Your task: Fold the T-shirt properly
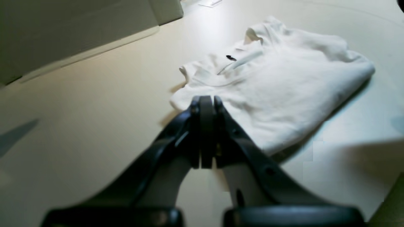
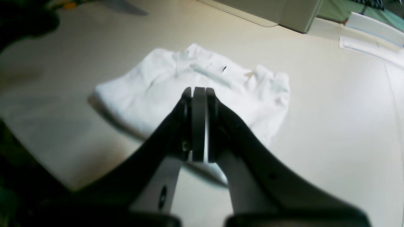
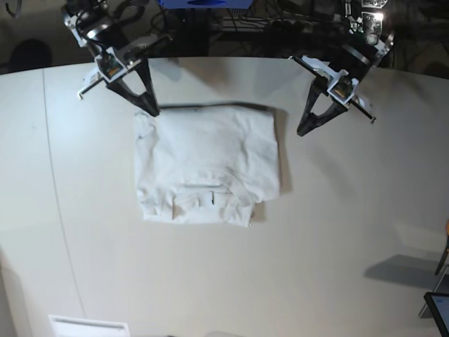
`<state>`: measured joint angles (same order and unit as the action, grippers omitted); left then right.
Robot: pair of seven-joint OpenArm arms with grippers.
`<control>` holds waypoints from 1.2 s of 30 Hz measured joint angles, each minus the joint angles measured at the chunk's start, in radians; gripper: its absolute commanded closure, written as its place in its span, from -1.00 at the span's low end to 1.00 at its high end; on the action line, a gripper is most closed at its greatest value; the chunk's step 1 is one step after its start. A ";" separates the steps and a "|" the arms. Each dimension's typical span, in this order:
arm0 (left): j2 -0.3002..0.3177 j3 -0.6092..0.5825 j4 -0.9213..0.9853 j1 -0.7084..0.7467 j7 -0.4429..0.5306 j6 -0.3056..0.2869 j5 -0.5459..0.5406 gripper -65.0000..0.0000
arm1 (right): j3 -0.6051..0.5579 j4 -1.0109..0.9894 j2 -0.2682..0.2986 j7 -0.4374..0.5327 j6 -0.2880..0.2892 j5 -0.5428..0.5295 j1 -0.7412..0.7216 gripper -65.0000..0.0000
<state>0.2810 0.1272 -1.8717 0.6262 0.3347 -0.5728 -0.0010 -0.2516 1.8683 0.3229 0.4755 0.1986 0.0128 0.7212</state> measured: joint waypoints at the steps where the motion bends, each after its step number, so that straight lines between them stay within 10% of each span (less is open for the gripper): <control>1: -0.001 0.012 0.000 0.023 0.022 0.001 -0.002 1.00 | 0.001 0.000 -0.004 0.022 0.000 0.018 0.025 0.98; 8: 0.008 0.042 0.001 0.176 0.170 0.000 0.004 1.00 | 0.000 0.001 -0.022 0.096 -0.121 0.100 0.163 0.98; 24: 0.032 0.008 0.207 0.355 0.210 0.001 0.112 1.00 | -0.046 -0.251 -0.023 0.106 -0.178 0.105 0.401 0.98; 31: 0.021 -0.111 0.494 0.329 0.205 0.005 0.181 1.00 | -0.045 -0.495 -0.029 0.099 -0.184 0.097 0.300 0.98; 36: -0.023 -0.153 0.718 0.190 0.212 0.016 0.157 1.00 | -0.140 -0.698 -0.044 0.098 -0.181 -0.095 0.154 0.98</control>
<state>0.2584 -0.0254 -1.1542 0.8158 0.5465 -0.5571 0.1562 -0.3912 1.1706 0.2787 0.5735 0.0177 -0.0822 0.8749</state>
